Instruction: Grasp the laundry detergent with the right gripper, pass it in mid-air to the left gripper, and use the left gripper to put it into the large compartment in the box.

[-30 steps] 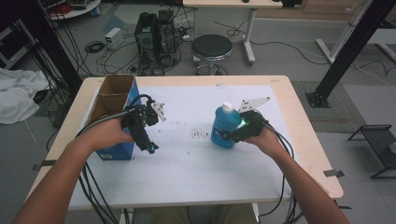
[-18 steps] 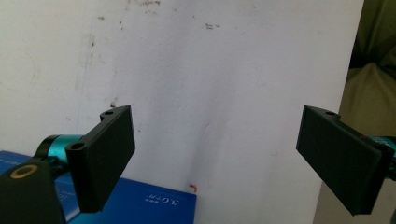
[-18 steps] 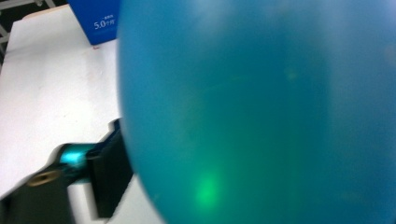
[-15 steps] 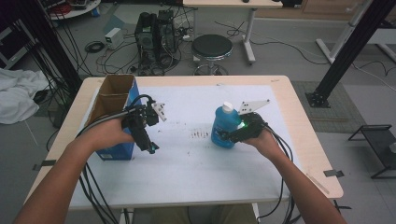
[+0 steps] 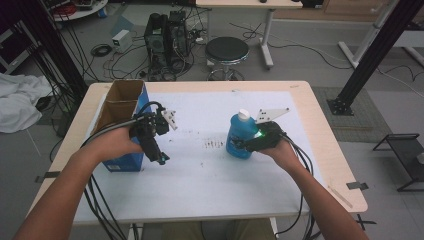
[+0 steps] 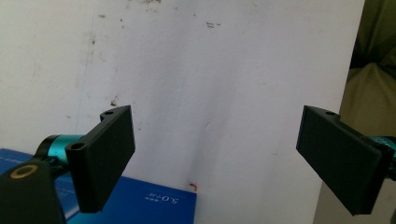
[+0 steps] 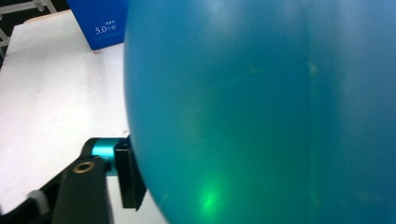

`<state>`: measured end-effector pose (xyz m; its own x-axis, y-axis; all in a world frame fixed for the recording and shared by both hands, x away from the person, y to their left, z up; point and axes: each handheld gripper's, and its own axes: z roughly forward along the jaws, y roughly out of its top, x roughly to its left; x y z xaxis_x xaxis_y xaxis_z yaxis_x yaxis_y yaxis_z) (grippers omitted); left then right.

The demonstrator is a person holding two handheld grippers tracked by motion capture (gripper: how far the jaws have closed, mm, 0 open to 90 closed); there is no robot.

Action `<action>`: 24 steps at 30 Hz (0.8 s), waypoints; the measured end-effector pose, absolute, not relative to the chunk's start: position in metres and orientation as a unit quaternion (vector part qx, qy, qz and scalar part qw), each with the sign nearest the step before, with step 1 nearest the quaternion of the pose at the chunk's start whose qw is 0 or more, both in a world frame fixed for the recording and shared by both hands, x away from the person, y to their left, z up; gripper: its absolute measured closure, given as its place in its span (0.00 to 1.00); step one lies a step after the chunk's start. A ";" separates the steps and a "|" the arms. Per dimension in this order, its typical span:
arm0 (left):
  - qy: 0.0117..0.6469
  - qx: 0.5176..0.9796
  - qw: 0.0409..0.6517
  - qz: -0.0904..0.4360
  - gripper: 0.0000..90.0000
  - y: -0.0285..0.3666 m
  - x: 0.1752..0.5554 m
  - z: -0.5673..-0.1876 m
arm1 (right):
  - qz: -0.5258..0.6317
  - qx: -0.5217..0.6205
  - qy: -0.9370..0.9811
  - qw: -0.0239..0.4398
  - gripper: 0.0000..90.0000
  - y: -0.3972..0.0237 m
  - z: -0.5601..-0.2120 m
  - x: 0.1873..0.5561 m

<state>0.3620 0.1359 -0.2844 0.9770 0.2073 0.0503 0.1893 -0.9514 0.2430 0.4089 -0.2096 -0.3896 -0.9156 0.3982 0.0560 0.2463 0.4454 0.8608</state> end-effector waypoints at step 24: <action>0.098 0.987 0.118 0.039 0.13 0.137 0.363 -0.285 | 0.492 0.195 0.842 0.105 0.46 -0.210 -0.390 0.408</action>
